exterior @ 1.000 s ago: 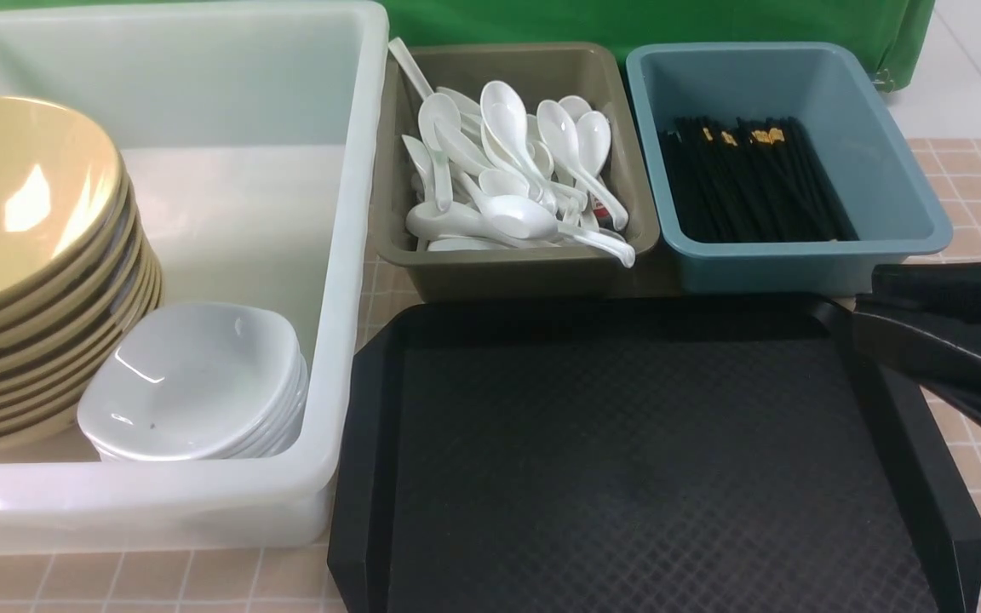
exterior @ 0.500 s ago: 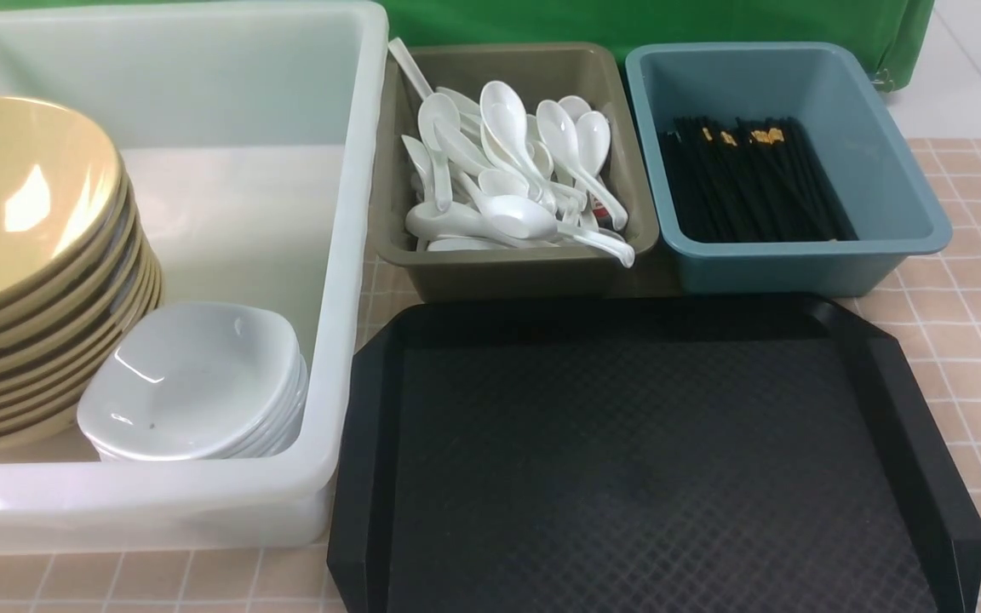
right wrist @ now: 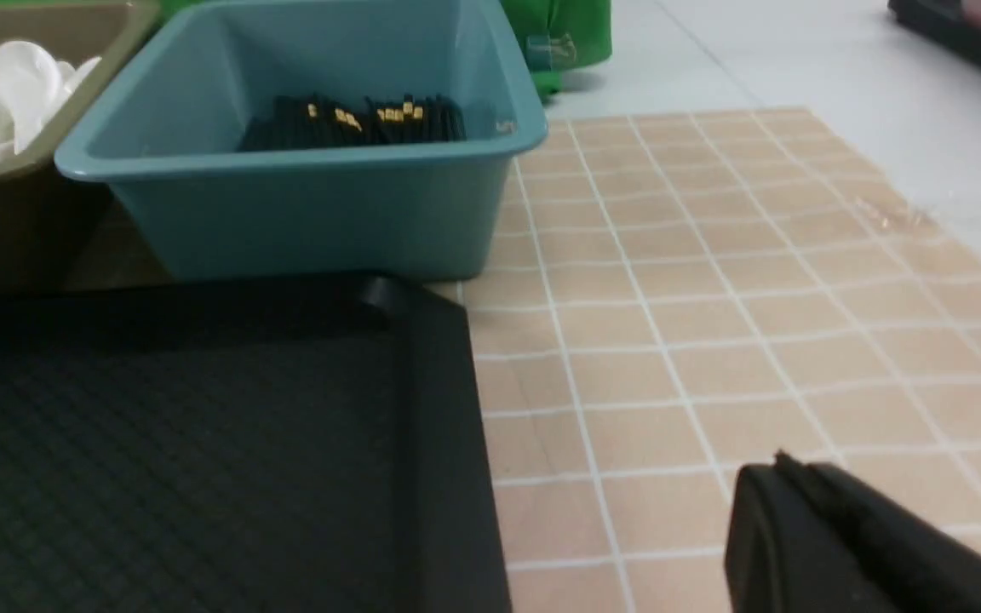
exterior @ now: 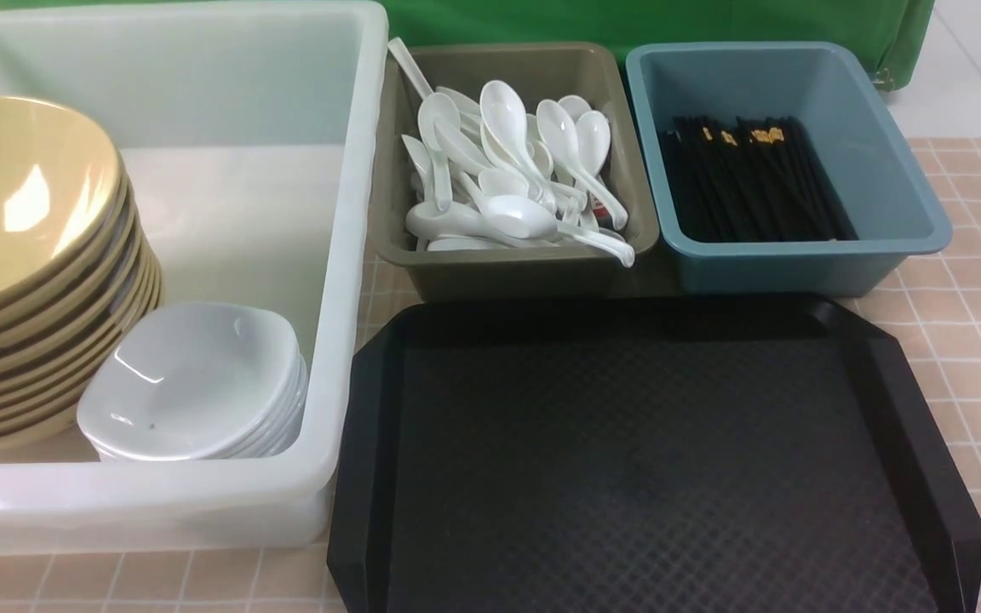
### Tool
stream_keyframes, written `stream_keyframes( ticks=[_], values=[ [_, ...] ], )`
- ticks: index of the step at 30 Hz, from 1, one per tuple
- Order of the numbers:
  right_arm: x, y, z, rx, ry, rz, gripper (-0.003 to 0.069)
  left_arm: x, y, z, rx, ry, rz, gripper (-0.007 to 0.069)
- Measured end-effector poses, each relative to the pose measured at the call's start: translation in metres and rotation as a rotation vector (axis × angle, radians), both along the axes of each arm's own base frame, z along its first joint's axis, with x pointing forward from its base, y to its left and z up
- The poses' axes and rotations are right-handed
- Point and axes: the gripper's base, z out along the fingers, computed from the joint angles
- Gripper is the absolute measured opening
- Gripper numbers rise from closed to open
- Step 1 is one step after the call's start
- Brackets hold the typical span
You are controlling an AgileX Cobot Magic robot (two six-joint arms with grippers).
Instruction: On brown table put chopsticks spoon bowls plates into blue grey white boxes.
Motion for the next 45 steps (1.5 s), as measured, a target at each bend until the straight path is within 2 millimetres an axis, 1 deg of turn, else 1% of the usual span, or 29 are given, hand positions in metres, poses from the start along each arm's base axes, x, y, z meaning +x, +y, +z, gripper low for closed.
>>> stream_keyframes(
  ticks=[2, 5, 32, 36, 38, 40, 41, 43, 44, 45],
  values=[
    [-0.001, 0.0, -0.003, 0.019, 0.027, -0.005, 0.0035, 0.0, 0.0, 0.0, 0.0, 0.0, 0.0, 0.0001],
    [-0.001, 0.0, -0.003, 0.001, 0.032, 0.002, 0.0035, 0.0, 0.0, 0.0, 0.0, 0.001, 0.0, 0.0001],
    [-0.001, 0.0, -0.003, -0.015, 0.035, 0.007, 0.0039, 0.0, 0.0, -0.001, -0.003, 0.008, 0.0, 0.0001],
    [-0.001, 0.0, -0.003, -0.015, 0.036, 0.007, 0.0042, 0.003, 0.0, -0.012, -0.002, 0.007, -0.002, 0.0001],
    [-0.001, 0.0, -0.003, -0.015, 0.037, 0.006, 0.0043, 0.007, 0.0, -0.017, -0.002, -0.041, -0.006, 0.0001],
    [-0.001, 0.0, -0.003, -0.015, 0.037, 0.006, 0.0044, 0.016, -0.002, -0.029, -0.008, -0.152, -0.018, 0.0001],
    [-0.001, 0.0, -0.003, -0.015, 0.037, 0.006, 0.0045, 0.02, -0.002, -0.039, -0.01, -0.225, -0.025, 0.0001],
    [-0.001, 0.0, -0.003, -0.015, 0.037, 0.006, 0.0046, 0.027, -0.002, -0.056, -0.01, -0.305, -0.032, 0.0001],
    [-0.001, 0.0, -0.003, -0.015, 0.037, 0.006, 0.0047, 0.032, -0.003, -0.074, -0.018, -0.338, -0.035, 0.0001],
    [-0.001, 0.0, -0.003, -0.015, 0.037, 0.006, 0.0047, 0.035, -0.003, -0.087, -0.034, -0.336, -0.035, 0.0001]
  ],
)
